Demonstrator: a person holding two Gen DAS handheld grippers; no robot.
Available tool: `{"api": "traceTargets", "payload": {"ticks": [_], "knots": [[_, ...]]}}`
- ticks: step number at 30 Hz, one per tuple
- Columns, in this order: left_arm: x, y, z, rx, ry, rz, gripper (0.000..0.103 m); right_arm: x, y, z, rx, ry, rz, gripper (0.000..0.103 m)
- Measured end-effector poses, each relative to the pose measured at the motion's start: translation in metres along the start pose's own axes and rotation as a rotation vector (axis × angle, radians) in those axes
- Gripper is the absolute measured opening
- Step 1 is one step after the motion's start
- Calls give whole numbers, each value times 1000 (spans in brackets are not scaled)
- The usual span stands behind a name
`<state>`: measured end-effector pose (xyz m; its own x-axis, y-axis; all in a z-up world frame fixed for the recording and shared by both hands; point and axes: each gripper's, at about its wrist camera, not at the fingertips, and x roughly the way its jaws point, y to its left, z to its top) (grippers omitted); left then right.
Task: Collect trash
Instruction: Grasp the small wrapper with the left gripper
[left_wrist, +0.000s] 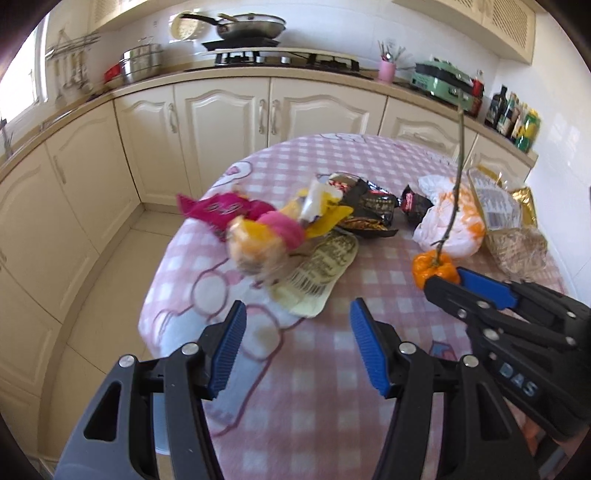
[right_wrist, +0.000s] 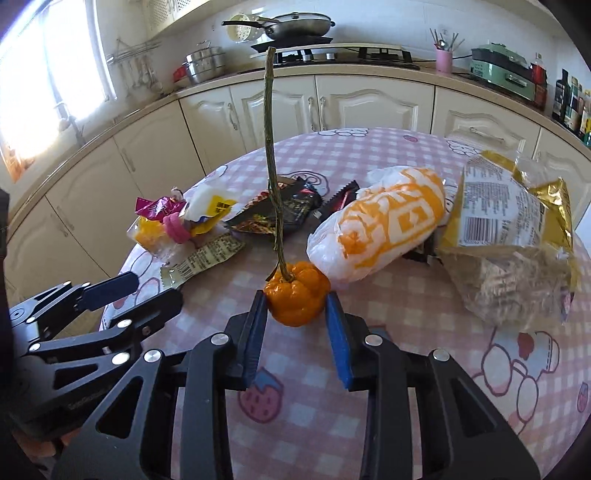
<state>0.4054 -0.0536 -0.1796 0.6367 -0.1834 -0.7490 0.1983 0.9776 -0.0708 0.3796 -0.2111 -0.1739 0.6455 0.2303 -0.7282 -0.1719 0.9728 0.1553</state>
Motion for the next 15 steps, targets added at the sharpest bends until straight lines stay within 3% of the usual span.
{"api": "traceTargets", "payload": {"ticks": [3, 8, 10, 15], "knots": [[10, -8, 6, 23, 15, 11, 56, 2, -2, 2, 7, 6, 13, 31], [19, -16, 13, 56, 17, 57, 35, 4, -3, 6, 12, 8, 34, 31], [19, -14, 14, 46, 15, 50, 27, 4, -4, 7, 18, 8, 39, 30], [9, -7, 7, 4, 9, -8, 19, -4, -2, 7, 22, -15, 41, 28]]}}
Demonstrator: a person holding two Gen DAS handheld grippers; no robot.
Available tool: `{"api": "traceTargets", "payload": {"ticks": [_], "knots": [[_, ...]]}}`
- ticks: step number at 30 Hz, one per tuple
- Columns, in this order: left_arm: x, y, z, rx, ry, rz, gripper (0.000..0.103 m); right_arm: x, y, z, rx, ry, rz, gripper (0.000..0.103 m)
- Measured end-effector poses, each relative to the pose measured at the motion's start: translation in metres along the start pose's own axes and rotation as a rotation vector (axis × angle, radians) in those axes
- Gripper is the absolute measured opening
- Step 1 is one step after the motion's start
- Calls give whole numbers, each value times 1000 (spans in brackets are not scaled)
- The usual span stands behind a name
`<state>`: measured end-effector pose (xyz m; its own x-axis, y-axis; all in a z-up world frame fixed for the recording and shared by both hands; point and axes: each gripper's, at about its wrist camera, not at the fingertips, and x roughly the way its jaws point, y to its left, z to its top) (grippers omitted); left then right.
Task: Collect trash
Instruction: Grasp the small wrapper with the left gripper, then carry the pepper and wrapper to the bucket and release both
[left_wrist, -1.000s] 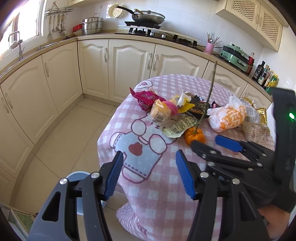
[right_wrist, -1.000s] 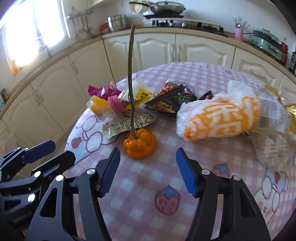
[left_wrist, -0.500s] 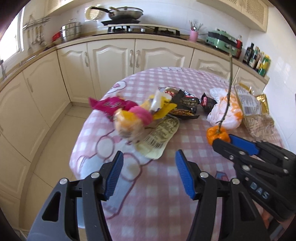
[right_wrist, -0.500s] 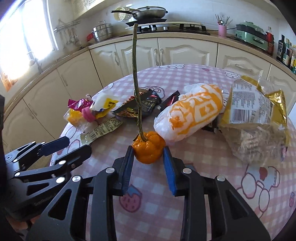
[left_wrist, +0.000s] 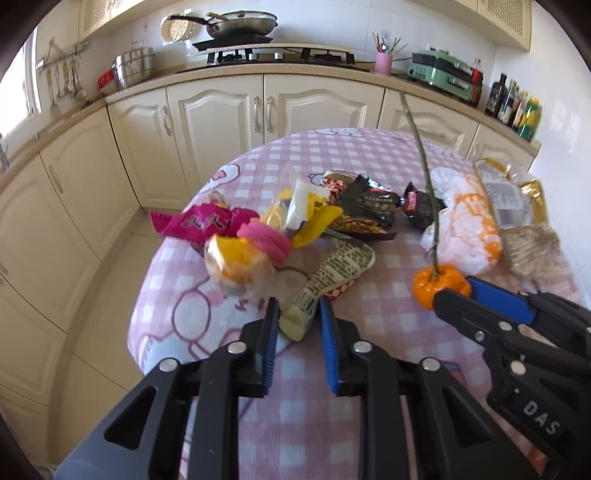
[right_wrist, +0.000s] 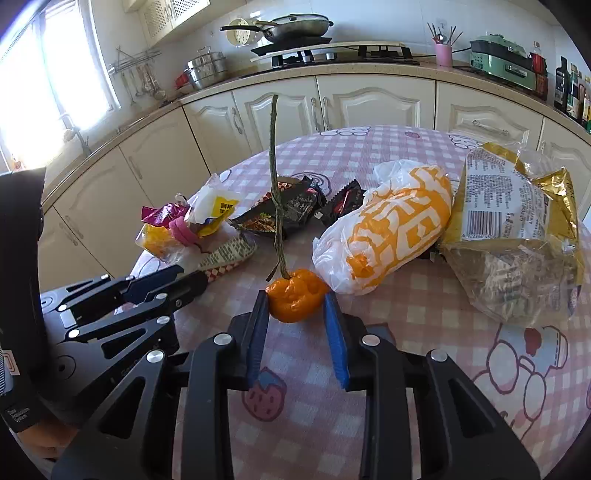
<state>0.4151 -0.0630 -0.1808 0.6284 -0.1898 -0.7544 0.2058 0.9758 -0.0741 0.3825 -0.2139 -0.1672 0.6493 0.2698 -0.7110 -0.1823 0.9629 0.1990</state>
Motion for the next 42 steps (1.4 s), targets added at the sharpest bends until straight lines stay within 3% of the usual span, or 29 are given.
{"api": "traceTargets", "payload": {"ticks": [8, 17, 23, 31, 42], "knots": [[-36, 6, -24, -67, -29, -69, 15, -20, 18, -11, -9, -16, 18, 26], [-94, 37, -53, -134, -85, -64, 15, -48, 64, -20, -65, -39, 69, 26], [-123, 90, -83, -216, -105, -8, 15, -44, 123, -28, -130, -17, 151, 26], [-145, 177, -123, -370, -93, 103, 15, -9, 216, -43, -229, 56, 264, 26], [-111, 277, -170, -544, 25, 222, 15, 72, 298, -75, -313, 197, 316, 26]]}}
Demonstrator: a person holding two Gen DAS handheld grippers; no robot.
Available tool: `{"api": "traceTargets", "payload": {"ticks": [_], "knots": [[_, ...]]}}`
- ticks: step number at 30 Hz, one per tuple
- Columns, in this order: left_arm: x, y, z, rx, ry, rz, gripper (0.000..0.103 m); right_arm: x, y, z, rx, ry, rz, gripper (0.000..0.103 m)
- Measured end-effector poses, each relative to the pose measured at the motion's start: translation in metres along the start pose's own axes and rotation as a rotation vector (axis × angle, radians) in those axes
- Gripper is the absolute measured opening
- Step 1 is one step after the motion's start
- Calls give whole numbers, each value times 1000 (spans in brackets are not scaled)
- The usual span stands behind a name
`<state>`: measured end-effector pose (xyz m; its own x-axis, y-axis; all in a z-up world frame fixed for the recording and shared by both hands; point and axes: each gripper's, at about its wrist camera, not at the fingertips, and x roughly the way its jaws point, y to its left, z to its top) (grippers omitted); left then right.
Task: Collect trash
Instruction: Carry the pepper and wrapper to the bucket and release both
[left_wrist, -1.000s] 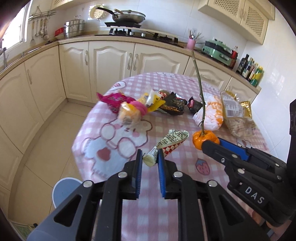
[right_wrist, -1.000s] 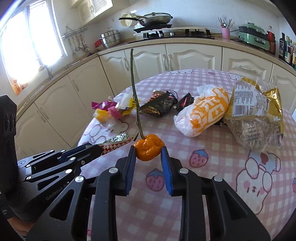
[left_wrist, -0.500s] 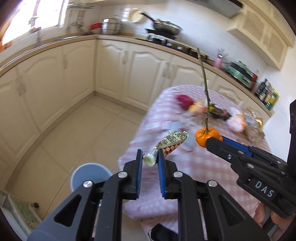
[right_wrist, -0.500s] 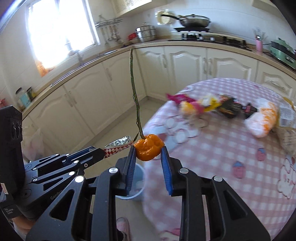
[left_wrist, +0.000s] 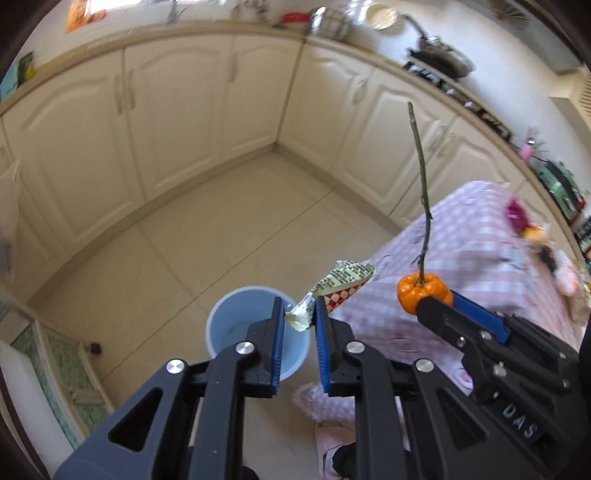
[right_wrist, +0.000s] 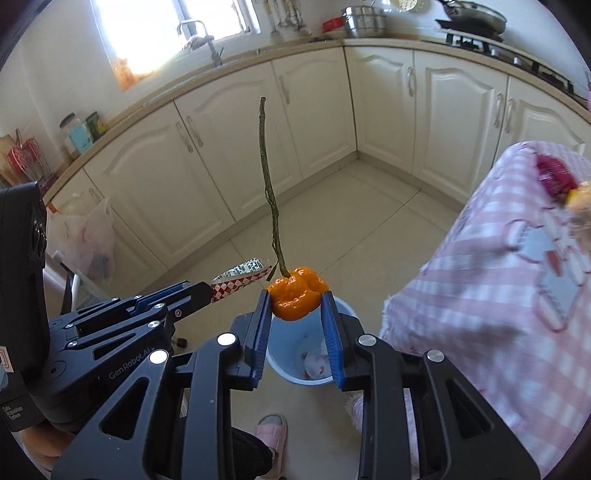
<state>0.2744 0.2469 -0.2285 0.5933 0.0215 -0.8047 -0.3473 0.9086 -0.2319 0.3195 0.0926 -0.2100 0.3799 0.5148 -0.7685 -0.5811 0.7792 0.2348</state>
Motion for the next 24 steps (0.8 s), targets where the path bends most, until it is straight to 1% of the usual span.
{"api": "traceTargets", "payload": {"ticks": [3, 6, 8, 9, 10, 11, 14, 19, 24], "knots": [[21, 12, 5, -22, 31, 11, 16, 22, 1, -1, 2, 31, 1, 26], [40, 19, 10, -41, 44, 13, 19, 39, -3, 0, 12, 53, -4, 26], [51, 24, 15, -55, 53, 19, 26, 47, -4, 2, 19, 62, -11, 26], [56, 25, 16, -58, 58, 21, 27, 53, -5, 3, 22, 70, -15, 26], [61, 27, 15, -62, 67, 19, 34, 57, -3, 4, 26, 75, -17, 26], [66, 29, 14, -72, 76, 20, 38, 60, -4, 4, 28, 82, -21, 26], [74, 32, 11, -81, 88, 26, 42, 71, -4, 3, 33, 100, -27, 26], [81, 40, 4, -96, 110, 27, 43, 84, 0, -3, 36, 127, -28, 26], [76, 46, 1, -107, 104, 28, 44, 91, 6, -4, 32, 140, -20, 26]]}}
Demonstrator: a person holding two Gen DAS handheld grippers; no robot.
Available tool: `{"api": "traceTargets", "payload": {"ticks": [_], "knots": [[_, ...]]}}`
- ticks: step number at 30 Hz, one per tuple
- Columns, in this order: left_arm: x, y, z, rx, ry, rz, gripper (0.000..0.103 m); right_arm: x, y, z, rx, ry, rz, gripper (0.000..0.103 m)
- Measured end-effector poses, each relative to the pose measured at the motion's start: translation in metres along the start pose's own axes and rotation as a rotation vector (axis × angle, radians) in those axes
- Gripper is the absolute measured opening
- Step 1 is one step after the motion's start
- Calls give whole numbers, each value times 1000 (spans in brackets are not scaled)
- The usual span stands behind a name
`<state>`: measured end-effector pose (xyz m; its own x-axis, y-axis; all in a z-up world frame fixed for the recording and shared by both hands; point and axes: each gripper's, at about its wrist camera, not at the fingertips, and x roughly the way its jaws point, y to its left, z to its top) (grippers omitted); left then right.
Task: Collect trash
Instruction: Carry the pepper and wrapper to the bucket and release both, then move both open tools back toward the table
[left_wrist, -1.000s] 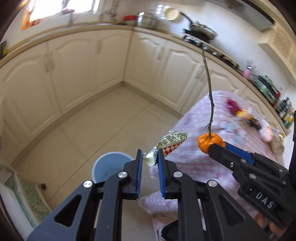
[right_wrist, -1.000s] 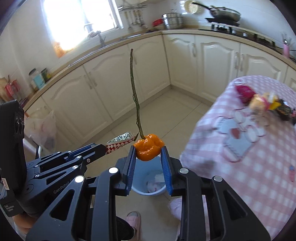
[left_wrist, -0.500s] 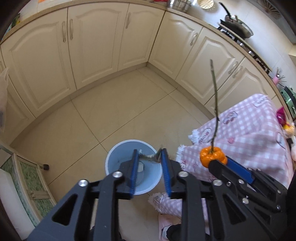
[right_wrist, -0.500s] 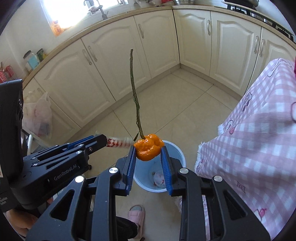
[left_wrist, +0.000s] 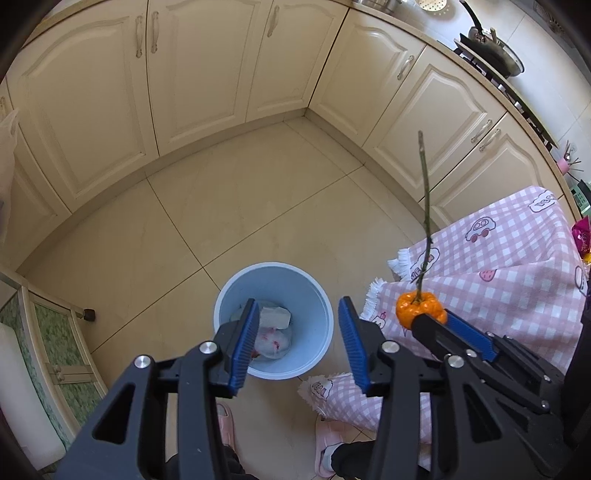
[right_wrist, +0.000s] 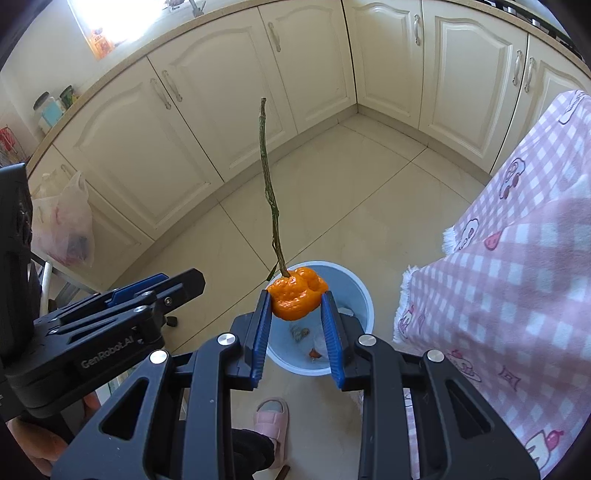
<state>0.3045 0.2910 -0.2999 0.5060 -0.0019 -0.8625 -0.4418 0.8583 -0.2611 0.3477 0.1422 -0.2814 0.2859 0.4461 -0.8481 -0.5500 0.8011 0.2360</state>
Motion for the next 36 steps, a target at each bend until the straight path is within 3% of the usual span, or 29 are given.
{"api": "traceTargets", "payload": {"ticks": [8, 11, 13, 19, 28, 36], "knots": [[-16, 4, 6, -17, -38, -7, 46, 0, 8, 7, -16, -26, 13, 26], [-26, 8, 10, -32, -65, -5, 51, -4, 8, 14, -11, -69, 17, 31], [-32, 9, 12, -40, -76, -7, 52, -6, 7, 16, -9, -81, 11, 39], [-51, 1, 14, -20, -102, -26, 53, -31, 1, 17, -9, -130, -18, 41], [-89, -47, 3, 60, -149, -74, 55, -102, -28, 2, 22, -246, -77, 42], [-126, -135, -19, 214, -203, -147, 58, -182, -76, -24, 103, -389, -153, 45]]}}
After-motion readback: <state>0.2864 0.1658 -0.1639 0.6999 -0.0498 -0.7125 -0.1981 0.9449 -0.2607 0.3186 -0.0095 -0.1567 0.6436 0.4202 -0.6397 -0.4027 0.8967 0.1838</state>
